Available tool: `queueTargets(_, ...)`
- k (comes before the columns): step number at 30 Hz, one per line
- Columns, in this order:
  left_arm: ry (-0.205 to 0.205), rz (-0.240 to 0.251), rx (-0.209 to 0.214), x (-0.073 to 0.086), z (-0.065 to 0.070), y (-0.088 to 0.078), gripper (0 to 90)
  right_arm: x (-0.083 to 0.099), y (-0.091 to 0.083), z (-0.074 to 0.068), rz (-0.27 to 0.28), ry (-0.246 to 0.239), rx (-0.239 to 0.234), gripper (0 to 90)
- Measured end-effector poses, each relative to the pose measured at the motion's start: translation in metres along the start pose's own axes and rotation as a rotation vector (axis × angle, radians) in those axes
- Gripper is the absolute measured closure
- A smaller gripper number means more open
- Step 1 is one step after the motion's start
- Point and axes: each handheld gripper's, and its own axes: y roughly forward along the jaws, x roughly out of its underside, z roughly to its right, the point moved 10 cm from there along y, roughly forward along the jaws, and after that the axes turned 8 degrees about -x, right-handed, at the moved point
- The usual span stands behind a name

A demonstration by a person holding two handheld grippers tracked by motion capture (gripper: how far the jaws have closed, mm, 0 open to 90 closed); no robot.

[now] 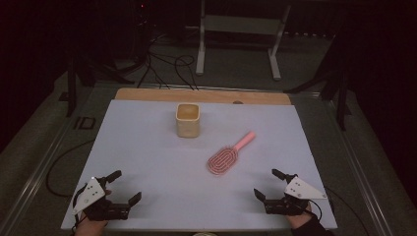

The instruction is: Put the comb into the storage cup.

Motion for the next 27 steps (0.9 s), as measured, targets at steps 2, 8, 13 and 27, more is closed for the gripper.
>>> queueTargets(2, 0.004, 0.000, 0.002, 0.000, 0.000, 0.000, 0.4, 0.000, 0.000, 0.001, 0.001, 0.002, -0.001, 8.4)
queueTargets(8, -0.008, 0.000, 0.007, 0.000, 0.000, 0.003, 0.3, 0.001, -0.001, 0.002, -0.003, 0.019, -0.007, 8.6)
queueTargets(13, -0.005, -0.003, 0.009, 0.000, -0.001, 0.004, 0.3, 0.003, 0.001, 0.002, -0.018, 0.023, -0.012, 8.6)
queueTargets(27, -0.005, 0.019, -0.009, -0.003, 0.000, -0.007, 0.4, -0.015, -0.004, -0.011, -0.023, -0.009, -0.015, 8.6)
